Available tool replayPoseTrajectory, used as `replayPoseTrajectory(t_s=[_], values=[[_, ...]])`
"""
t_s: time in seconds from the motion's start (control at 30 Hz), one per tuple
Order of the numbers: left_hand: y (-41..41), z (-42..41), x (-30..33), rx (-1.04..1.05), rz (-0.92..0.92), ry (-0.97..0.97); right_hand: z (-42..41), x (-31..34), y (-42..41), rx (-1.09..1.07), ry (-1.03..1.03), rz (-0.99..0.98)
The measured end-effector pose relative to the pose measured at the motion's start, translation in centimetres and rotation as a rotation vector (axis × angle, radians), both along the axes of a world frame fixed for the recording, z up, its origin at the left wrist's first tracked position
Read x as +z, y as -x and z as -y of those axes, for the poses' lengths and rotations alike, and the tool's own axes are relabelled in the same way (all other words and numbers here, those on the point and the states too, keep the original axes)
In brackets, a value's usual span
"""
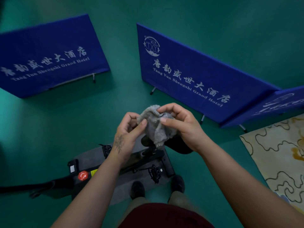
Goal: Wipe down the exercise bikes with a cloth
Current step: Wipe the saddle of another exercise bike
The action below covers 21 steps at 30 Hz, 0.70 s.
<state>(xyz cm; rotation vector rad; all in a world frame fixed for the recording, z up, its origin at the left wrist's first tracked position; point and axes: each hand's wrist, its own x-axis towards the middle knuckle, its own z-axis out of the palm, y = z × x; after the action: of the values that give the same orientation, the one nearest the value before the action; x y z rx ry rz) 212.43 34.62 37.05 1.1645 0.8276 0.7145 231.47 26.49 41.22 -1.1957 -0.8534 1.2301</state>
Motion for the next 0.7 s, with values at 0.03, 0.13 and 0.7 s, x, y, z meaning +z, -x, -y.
replayPoseTrajectory(t_s=[0.03,0.13,0.7], values=[[0.0,0.0,0.5,0.0,0.005,-0.001,-0.1,0.2,-0.2,-0.016,-0.013,0.059],[0.1,0.0,2.1,0.017,-0.009,-0.097,-0.6,1.2,-0.9,-0.022,-0.04,0.226],[0.9,1.3,7.9,0.195,-0.093,-0.333,-1.4,6.6,-2.6,0.312,-0.228,0.76]])
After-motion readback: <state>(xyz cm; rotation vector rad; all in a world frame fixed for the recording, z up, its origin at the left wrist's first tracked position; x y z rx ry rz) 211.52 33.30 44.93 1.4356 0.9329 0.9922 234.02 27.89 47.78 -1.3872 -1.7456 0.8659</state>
